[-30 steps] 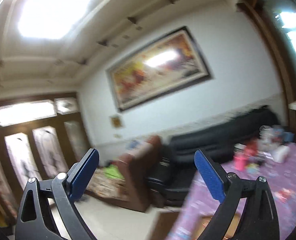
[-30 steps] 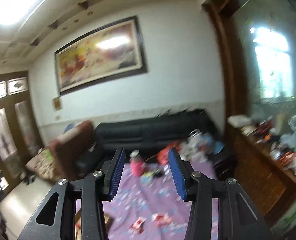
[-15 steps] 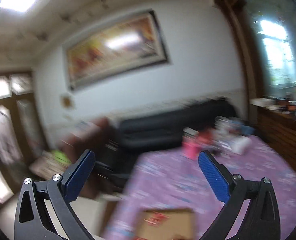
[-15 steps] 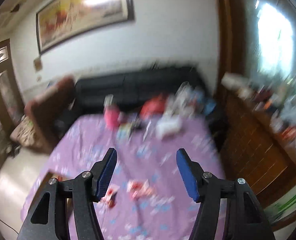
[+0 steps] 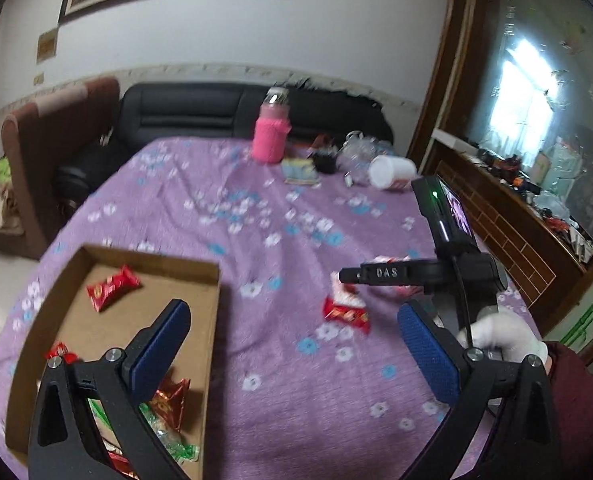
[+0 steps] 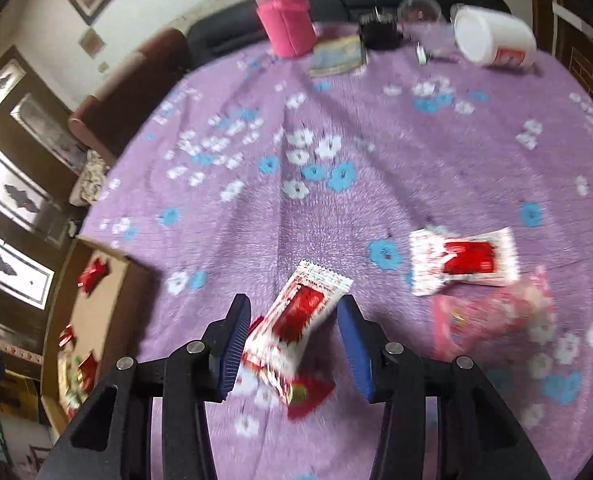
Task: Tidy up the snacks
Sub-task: 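Grasp the red candy bar with the left tool while the right tool grasps a white-red candy bar, then carry both candy bars over the cardboard box and release them, then move both open tools back over the remaining snacks on the table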
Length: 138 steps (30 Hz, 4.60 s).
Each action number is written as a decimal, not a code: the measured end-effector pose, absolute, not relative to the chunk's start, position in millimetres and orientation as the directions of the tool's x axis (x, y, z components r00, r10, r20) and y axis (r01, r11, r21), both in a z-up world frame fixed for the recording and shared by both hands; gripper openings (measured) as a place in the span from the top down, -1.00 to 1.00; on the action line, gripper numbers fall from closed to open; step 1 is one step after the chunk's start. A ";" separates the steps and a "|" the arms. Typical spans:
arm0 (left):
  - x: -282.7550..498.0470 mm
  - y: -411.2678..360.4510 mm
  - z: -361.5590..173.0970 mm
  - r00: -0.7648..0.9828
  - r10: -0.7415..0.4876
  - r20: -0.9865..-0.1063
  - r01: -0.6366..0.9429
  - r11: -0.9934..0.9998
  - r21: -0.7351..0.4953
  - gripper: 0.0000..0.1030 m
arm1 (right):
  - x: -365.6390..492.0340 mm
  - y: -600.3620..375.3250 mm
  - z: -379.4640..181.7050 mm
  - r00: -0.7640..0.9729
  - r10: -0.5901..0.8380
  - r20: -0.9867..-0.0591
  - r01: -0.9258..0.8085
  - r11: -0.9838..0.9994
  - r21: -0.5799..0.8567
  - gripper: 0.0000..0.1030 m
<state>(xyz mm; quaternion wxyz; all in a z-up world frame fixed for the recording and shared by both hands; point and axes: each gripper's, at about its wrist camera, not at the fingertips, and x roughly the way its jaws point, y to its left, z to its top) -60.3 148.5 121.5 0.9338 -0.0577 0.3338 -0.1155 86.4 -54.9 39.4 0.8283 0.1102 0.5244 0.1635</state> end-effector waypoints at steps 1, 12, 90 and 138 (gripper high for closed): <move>-60.0 153.0 114.0 0.741 -0.258 -0.620 0.168 0.965 -0.200 -1.00 | 89.0 -50.5 35.3 0.386 0.371 -0.844 -0.144 0.928 0.342 0.05; -57.6 159.2 102.3 0.699 -0.287 -0.655 0.147 0.954 -0.261 -1.00 | 51.4 -55.1 31.7 0.413 0.336 -0.846 -0.198 0.940 0.276 0.51; -58.8 334.6 87.2 0.690 -0.227 -0.688 -0.084 0.918 -0.387 -0.38 | 19.9 113.8 81.6 0.379 0.610 -0.695 -0.480 0.772 0.417 0.22; -117.3 154.5 56.5 0.614 -0.452 -0.647 0.200 0.882 -0.427 -0.84 | 111.8 -103.0 27.0 0.553 0.220 -0.803 -0.169 0.974 0.151 -0.16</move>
